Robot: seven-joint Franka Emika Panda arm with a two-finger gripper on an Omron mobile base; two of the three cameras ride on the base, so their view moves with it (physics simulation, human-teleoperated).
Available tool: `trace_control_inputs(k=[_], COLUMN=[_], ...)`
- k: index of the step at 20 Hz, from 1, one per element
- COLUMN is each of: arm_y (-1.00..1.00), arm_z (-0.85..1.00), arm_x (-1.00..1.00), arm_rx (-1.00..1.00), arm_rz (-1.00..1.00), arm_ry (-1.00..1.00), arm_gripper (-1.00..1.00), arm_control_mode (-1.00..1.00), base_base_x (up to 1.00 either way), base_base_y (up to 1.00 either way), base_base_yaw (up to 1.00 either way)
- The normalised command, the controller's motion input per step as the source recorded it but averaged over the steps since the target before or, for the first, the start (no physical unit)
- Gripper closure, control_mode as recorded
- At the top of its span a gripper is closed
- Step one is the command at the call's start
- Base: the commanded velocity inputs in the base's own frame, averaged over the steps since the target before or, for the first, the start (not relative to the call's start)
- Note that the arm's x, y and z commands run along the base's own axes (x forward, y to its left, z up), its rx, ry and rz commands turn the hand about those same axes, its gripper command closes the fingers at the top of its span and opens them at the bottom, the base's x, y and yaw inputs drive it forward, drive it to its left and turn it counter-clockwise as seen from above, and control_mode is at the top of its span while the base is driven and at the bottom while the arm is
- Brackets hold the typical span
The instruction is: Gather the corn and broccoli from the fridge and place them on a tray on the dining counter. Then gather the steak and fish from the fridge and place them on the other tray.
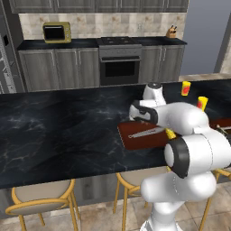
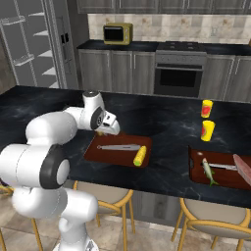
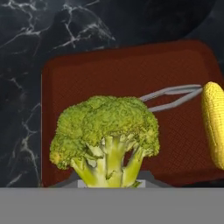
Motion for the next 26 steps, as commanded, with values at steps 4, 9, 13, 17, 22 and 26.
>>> trace_control_inputs(k=[4,9,13,17,22,26], arm_y=[-0.06,0.0,0.0,0.0,0.0,0.0], arm_z=[-0.78,-0.55,-0.49,-0.31,-0.18,-0.15], arm_x=[0.28,0.43,0.19,0.03,0.01,0.04], arm_rx=[0.0,-0.01,-0.02,0.0,0.0,0.0], arm_rz=[0.0,-0.01,0.0,-0.02,-0.01,-0.02], arm_ry=[0.09,0.09,0.0,0.01,0.03,0.03], arm_gripper=[1.0,1.0,1.0,1.0,1.0,1.0], arm_control_mode=[-1.0,-1.0,-1.0,-1.0,-1.0,-1.0], base_base_x=[0.0,0.0,0.0,0.0,0.0,0.0], base_base_y=[0.0,0.0,0.0,0.0,0.0,0.0], base_base_yaw=[0.0,0.0,0.0,0.0,0.0,0.0])
